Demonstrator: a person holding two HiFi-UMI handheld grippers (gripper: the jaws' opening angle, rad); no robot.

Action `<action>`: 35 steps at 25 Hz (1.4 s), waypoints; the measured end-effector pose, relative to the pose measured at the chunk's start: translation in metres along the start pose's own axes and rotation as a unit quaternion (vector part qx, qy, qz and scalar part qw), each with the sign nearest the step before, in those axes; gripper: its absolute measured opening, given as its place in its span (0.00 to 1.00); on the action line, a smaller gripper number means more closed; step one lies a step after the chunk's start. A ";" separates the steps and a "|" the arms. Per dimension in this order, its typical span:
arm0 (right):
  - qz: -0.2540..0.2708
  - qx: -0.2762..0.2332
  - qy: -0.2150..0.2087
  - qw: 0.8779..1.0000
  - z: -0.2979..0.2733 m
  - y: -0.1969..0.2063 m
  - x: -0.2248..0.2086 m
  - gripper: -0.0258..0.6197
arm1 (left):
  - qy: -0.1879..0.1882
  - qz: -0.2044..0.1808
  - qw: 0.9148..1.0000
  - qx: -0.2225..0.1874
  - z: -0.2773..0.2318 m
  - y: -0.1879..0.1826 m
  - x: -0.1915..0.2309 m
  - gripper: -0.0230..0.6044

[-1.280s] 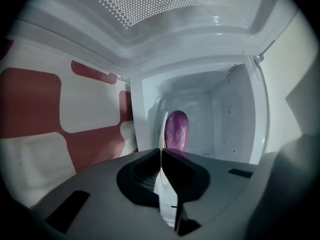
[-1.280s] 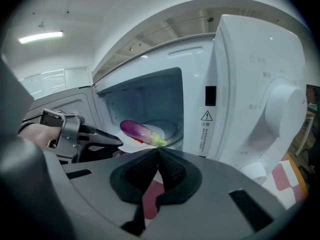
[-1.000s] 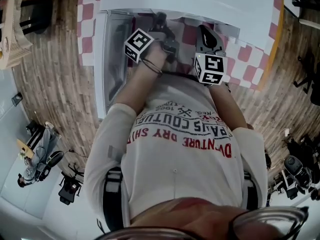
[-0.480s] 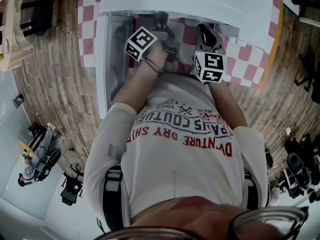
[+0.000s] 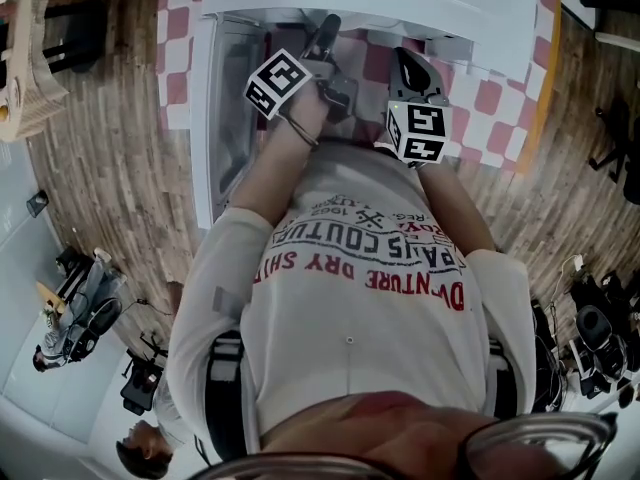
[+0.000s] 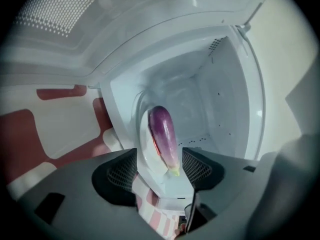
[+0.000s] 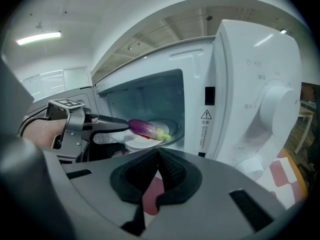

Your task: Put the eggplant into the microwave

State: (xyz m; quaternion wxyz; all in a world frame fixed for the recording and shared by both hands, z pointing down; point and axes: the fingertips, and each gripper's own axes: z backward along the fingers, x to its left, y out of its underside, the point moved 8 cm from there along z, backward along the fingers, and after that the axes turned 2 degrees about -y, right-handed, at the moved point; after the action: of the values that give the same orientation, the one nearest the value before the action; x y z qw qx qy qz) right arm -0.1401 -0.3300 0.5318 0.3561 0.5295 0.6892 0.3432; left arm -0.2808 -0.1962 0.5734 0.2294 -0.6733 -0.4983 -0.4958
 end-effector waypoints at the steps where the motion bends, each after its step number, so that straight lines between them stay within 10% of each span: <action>1: 0.000 -0.001 0.000 1.000 0.002 0.001 0.000 0.07 | -0.002 -0.019 1.000 0.003 0.003 0.001 -0.002 0.49; 3: 0.000 -0.005 0.000 1.000 0.006 0.001 0.001 0.07 | -0.012 -0.059 0.998 0.006 0.011 0.003 -0.008 0.45; 6: 0.002 -0.012 -0.002 1.000 0.013 0.001 0.004 0.07 | -0.045 -0.113 0.993 0.004 0.025 0.007 -0.015 0.09; 16: 0.009 -0.071 -0.004 0.997 0.053 -0.015 0.016 0.07 | 0.070 -0.286 0.955 -0.032 0.081 0.024 -0.078 0.08; 19: 0.000 -0.119 0.003 0.993 0.073 -0.029 0.014 0.07 | 0.114 -0.344 0.929 -0.071 0.104 0.026 -0.107 0.08; 25: 0.016 -0.173 0.010 0.985 0.105 -0.055 0.015 0.07 | 0.131 -0.500 0.846 -0.130 0.136 0.037 -0.143 0.08; 35: 0.075 -0.184 -0.002 0.980 0.123 -0.069 0.024 0.07 | 0.081 -0.603 0.775 -0.170 0.155 0.046 -0.149 0.08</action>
State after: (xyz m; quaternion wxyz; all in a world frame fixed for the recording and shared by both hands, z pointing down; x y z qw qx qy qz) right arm -0.0727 -0.3084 0.4072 0.4214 0.5060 0.5720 0.4891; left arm -0.1728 -0.1566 0.3858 -0.1948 -0.2204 -0.6896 -0.6618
